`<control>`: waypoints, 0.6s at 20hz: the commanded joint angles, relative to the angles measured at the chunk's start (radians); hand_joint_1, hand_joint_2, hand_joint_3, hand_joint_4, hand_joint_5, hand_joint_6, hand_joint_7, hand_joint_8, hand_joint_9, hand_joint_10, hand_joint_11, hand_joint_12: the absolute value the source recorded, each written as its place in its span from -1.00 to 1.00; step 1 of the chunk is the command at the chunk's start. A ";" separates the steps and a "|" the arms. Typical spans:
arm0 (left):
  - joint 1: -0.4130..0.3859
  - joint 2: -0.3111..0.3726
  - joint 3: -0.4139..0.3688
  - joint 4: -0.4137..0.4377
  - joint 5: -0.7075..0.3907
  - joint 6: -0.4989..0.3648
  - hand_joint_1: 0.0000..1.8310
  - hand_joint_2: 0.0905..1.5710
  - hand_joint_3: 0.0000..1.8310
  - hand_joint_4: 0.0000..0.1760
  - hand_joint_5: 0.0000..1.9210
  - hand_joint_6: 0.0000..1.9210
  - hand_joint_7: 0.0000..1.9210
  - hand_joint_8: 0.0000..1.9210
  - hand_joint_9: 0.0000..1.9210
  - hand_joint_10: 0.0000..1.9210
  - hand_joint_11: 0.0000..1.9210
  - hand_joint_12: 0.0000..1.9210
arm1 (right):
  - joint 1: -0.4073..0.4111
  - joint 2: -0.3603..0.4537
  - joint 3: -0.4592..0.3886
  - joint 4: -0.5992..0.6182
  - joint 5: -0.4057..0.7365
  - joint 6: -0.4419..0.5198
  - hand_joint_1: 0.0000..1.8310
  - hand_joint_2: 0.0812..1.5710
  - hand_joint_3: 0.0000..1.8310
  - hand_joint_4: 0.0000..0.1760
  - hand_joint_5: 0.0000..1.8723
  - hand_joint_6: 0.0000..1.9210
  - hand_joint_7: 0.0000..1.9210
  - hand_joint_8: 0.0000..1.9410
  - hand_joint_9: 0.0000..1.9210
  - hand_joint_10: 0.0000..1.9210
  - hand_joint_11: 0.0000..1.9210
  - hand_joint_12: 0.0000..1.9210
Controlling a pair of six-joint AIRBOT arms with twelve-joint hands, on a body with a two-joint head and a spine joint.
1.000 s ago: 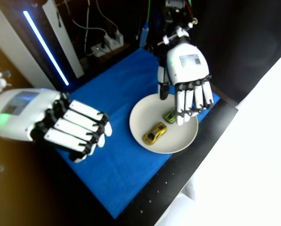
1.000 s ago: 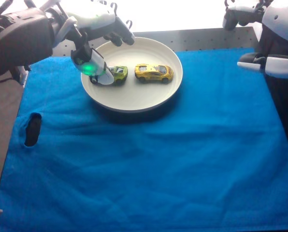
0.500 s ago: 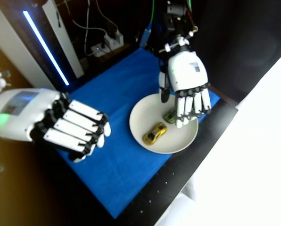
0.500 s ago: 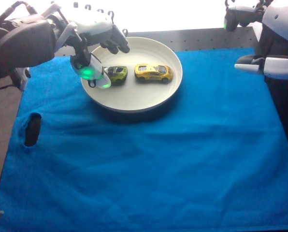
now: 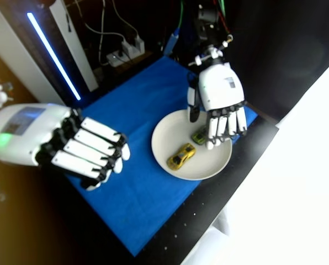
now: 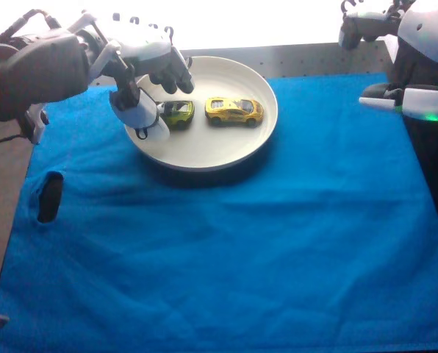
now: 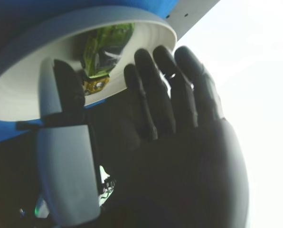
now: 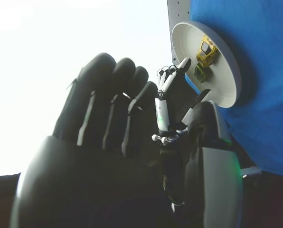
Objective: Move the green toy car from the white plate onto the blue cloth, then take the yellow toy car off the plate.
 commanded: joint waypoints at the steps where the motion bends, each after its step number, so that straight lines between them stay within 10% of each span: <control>1: -0.005 -0.005 0.009 -0.004 -0.091 0.001 0.24 0.19 -0.99 -1.00 -0.26 -0.96 -0.24 -0.84 -0.61 0.05 -0.83 0.67 | 0.013 0.001 0.000 0.001 0.127 0.001 0.04 0.29 -1.00 -1.00 -0.48 -0.09 -0.46 0.07 -0.47 0.43 -0.49 0.85; 12: 0.009 -0.026 0.047 -0.040 -0.083 0.001 0.25 0.20 -1.00 -1.00 -0.18 -0.94 -0.41 -0.27 -0.59 0.22 -0.79 0.77 | 0.013 0.000 -0.001 -0.012 0.128 0.023 0.10 0.28 -1.00 -1.00 -0.47 -0.11 -0.42 0.01 -0.51 0.43 -0.62 0.91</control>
